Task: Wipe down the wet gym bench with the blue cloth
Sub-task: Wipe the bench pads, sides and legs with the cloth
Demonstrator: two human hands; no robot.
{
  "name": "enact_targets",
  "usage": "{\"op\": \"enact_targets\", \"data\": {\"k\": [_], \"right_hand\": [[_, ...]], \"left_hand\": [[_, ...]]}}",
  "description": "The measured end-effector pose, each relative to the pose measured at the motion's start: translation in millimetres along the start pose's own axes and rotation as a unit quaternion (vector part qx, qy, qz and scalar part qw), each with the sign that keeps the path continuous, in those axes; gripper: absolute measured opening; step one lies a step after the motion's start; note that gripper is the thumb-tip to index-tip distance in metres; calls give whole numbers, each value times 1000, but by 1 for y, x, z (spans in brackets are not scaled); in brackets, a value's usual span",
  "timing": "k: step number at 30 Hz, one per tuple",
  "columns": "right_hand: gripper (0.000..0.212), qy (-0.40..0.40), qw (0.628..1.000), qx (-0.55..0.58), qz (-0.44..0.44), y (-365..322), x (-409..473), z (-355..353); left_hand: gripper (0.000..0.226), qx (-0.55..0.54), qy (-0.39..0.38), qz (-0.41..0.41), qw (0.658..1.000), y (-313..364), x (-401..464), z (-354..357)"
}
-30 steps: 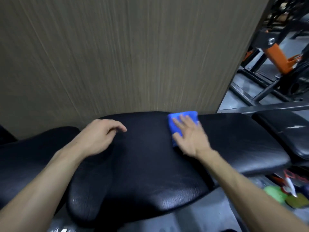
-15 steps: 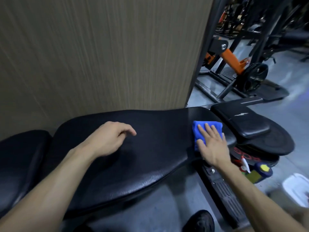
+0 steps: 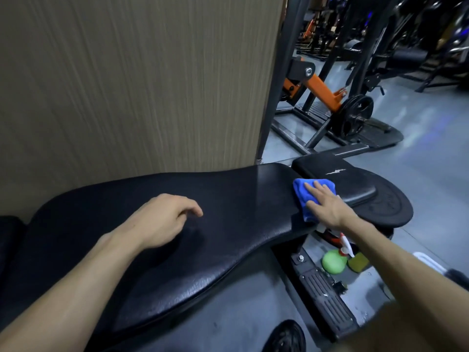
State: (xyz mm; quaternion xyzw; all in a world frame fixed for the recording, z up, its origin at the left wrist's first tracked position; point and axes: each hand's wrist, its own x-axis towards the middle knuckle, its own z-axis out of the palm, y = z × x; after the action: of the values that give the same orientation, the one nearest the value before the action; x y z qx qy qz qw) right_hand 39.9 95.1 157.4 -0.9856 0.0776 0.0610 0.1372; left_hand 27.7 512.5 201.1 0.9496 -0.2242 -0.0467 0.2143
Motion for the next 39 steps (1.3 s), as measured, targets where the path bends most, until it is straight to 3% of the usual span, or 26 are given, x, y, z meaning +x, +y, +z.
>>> {"op": "enact_targets", "data": {"k": [5,10,12,14,18,20,28,31,35,37,39], "right_hand": [[91,-8,995,-99,-24,-46,28,12],[79,-18,944,-101,-314,-144,8,47],[69,-32,928,-88,-361,-150,24,48],[66,-21,940,-86,-329,-138,58,39],[66,8,985,-86,-147,-83,123,13],[66,4,994,-54,-98,-55,133,-3],[53,84,987,100,-98,-3,70,-12],[48,127,954,260,-77,28,36,-23],[37,172,838,518,12,76,16,-51],[32,219,799,557,52,94,7,-72],[35,280,809,515,52,104,1,-82]], "left_hand": [[42,24,-10,5,1000,1,20,8],[43,64,-23,37,997,3,39,15],[43,81,-31,38,995,-2,42,18],[42,91,-39,43,994,-5,46,20],[42,84,-13,50,995,-1,50,23],[41,80,-8,62,995,1,53,25],[43,95,-2,80,992,11,58,37],[46,92,5,94,991,24,60,41],[47,97,-13,129,987,41,68,49],[44,90,-13,143,986,51,76,56],[41,77,-4,156,985,65,87,65]]}}
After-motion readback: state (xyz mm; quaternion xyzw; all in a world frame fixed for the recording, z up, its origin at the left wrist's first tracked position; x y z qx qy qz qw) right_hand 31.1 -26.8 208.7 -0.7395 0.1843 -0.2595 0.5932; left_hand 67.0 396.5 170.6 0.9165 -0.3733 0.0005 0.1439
